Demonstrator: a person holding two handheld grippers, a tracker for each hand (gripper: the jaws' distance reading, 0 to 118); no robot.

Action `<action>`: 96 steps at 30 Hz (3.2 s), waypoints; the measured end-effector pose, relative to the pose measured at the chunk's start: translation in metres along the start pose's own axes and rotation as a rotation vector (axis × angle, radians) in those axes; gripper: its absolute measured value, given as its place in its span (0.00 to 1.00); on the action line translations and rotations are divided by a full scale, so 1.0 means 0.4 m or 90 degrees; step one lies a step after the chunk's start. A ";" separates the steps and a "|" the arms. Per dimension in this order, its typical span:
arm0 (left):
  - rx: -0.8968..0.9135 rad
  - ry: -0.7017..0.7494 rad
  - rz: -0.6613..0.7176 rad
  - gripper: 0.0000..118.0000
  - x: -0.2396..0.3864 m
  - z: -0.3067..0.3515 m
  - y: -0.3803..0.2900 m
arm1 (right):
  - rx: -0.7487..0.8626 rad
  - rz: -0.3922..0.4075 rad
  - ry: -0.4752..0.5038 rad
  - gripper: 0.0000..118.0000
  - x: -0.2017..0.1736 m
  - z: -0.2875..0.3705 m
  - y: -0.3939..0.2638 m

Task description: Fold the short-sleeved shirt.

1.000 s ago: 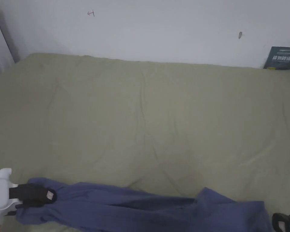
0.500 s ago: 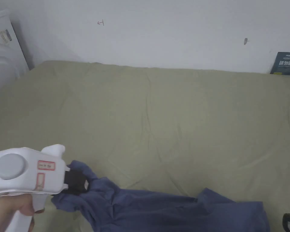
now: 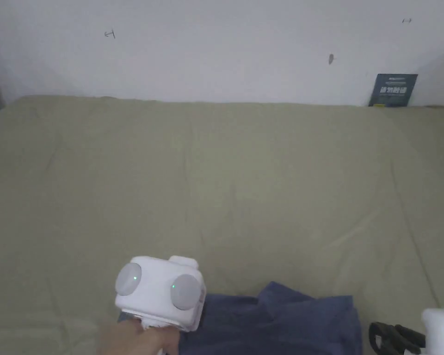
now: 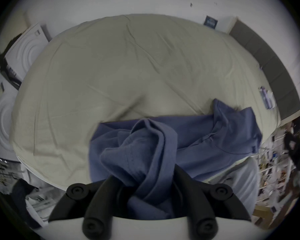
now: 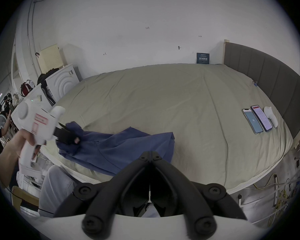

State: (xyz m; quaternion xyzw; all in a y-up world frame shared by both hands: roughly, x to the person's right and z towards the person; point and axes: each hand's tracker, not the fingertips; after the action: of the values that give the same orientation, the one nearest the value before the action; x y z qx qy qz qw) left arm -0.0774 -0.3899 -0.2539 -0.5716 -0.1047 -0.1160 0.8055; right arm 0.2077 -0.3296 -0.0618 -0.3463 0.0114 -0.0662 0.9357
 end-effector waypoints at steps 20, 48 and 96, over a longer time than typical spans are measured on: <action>0.085 -0.253 0.185 0.00 -0.286 0.096 -0.121 | -0.013 -0.044 0.030 0.00 0.006 -0.011 -0.005; 0.169 -0.346 0.207 0.00 -0.358 0.140 -0.130 | -0.034 -0.054 0.040 0.00 -0.013 -0.033 0.014; 0.140 -0.285 0.364 0.10 -0.731 0.179 -0.209 | -0.040 -0.034 0.063 0.00 -0.071 -0.056 0.046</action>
State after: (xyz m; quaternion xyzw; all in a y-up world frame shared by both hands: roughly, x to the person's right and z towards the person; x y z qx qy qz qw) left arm -0.3837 -0.3292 -0.2435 -0.4992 -0.1263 0.2536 0.8189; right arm 0.1800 -0.3267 -0.0913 -0.3716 0.0506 -0.1079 0.9207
